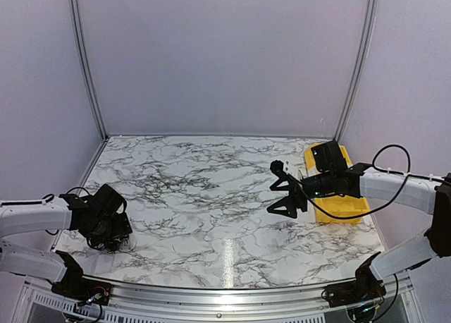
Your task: Untangle the cables
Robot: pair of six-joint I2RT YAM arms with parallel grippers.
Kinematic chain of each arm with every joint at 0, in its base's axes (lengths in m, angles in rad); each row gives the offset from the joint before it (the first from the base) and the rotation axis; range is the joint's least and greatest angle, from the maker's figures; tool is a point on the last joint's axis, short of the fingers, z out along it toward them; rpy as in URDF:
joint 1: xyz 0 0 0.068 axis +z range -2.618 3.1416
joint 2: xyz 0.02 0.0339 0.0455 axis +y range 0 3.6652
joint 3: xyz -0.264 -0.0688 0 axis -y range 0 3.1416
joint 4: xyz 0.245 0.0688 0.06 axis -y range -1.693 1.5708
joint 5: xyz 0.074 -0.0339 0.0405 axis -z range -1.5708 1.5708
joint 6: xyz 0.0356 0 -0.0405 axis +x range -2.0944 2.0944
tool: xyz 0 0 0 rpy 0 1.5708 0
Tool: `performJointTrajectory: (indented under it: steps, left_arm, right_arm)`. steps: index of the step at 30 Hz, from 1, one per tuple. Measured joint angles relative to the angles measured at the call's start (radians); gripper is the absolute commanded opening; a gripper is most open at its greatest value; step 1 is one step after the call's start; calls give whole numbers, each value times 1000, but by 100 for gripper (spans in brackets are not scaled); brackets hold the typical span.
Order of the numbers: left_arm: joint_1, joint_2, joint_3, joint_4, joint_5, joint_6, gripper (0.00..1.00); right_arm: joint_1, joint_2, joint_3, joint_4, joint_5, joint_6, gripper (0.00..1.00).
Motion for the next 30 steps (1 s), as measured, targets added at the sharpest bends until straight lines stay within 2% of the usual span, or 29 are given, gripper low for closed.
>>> performJointTrajectory:
  steps: [4, 7, 12, 14, 18, 24, 27, 30]
  left_arm:
    - [-121, 36, 16, 144, 54, -19, 94]
    - [-226, 127, 57, 302, 132, -26, 93]
    - [-338, 362, 267, 495, 256, 24, 99]
    - [-362, 392, 346, 532, 261, 63, 99]
    - [-366, 290, 351, 550, 200, 136, 99]
    - [-354, 134, 293, 535, 85, 202, 96]
    - [-348, 97, 230, 518, 71, 208, 92]
    - [-346, 70, 167, 490, 87, 211, 88]
  right_arm:
    - [0, 3, 0, -2, -4, -5, 88]
    - [0, 14, 0, -2, -3, -5, 87]
    - [0, 43, 14, -13, 0, -2, 82]
    - [5, 51, 27, -16, 12, 7, 79]
    - [60, 79, 80, -36, 59, 20, 72]
    - [229, 180, 206, -75, 110, 13, 52]
    - [312, 255, 272, -92, 138, 6, 42]
    - [369, 336, 343, -101, 165, -1, 37]
